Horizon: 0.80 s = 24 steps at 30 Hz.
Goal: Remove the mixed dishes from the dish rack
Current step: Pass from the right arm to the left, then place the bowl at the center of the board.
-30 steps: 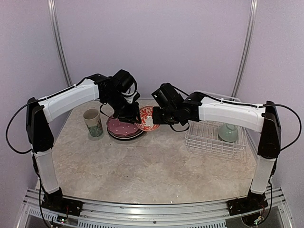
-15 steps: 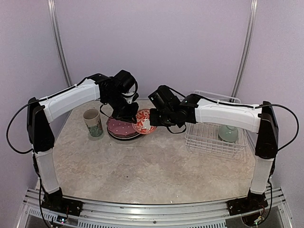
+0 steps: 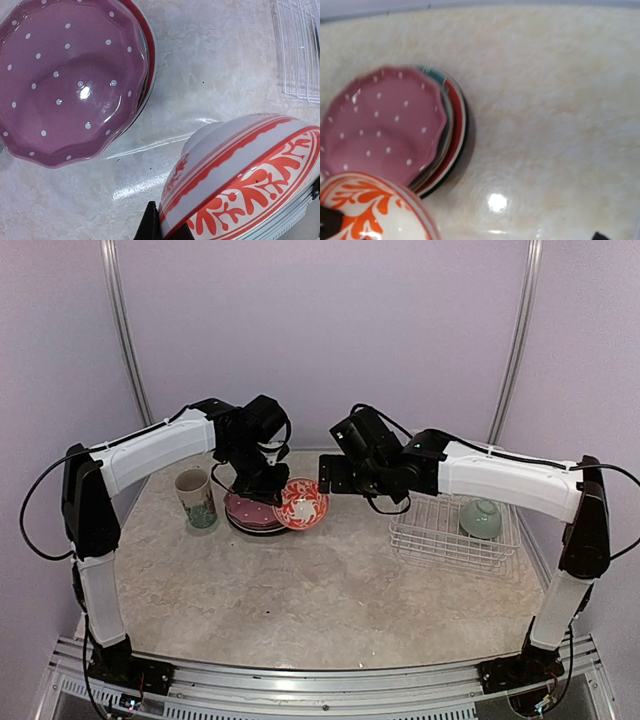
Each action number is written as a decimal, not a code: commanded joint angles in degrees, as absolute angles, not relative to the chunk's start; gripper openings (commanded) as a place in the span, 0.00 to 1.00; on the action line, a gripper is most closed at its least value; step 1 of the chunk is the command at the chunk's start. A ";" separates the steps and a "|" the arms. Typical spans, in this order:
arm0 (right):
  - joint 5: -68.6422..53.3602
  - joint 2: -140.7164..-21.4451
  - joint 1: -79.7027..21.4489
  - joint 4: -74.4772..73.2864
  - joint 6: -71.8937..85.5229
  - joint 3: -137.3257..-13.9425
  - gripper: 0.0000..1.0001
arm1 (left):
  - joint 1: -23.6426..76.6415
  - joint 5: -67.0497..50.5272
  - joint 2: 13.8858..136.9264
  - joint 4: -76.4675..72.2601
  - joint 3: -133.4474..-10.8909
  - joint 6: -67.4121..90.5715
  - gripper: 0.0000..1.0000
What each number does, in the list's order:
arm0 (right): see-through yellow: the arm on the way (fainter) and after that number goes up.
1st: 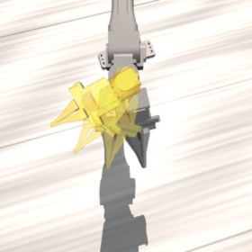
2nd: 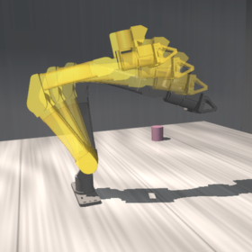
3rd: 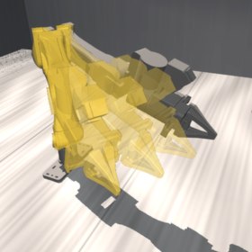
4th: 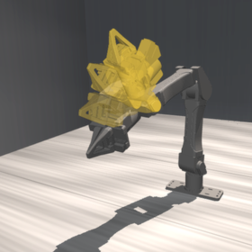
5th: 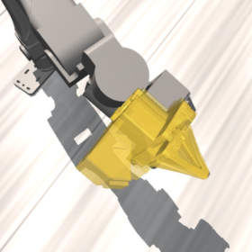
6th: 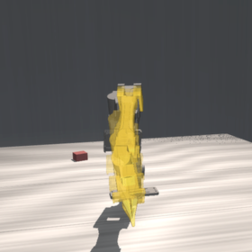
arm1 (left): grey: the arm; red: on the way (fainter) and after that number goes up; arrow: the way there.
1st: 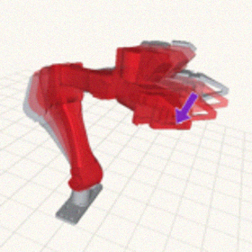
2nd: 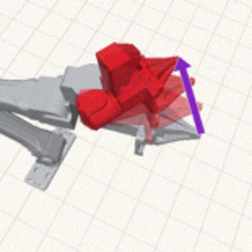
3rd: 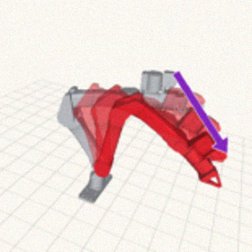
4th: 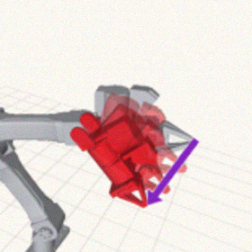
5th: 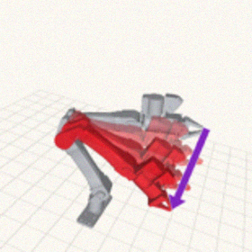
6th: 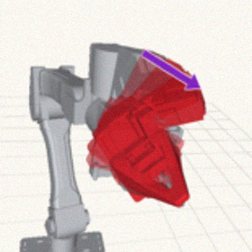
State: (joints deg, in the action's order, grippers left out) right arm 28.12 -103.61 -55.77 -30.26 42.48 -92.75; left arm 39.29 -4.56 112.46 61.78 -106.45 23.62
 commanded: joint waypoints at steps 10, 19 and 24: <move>36.93 -85.12 -55.12 -30.06 42.79 -78.84 1.00 | 32.48 -7.38 102.30 61.12 -90.42 28.64 0.00; 34.96 -83.07 -53.98 -27.45 41.92 -75.13 1.00 | 26.03 -7.76 87.96 56.37 -67.22 32.06 0.00; 33.93 -82.54 -53.89 -26.56 42.40 -73.57 1.00 | 23.64 -8.14 86.22 53.70 -62.50 33.90 0.05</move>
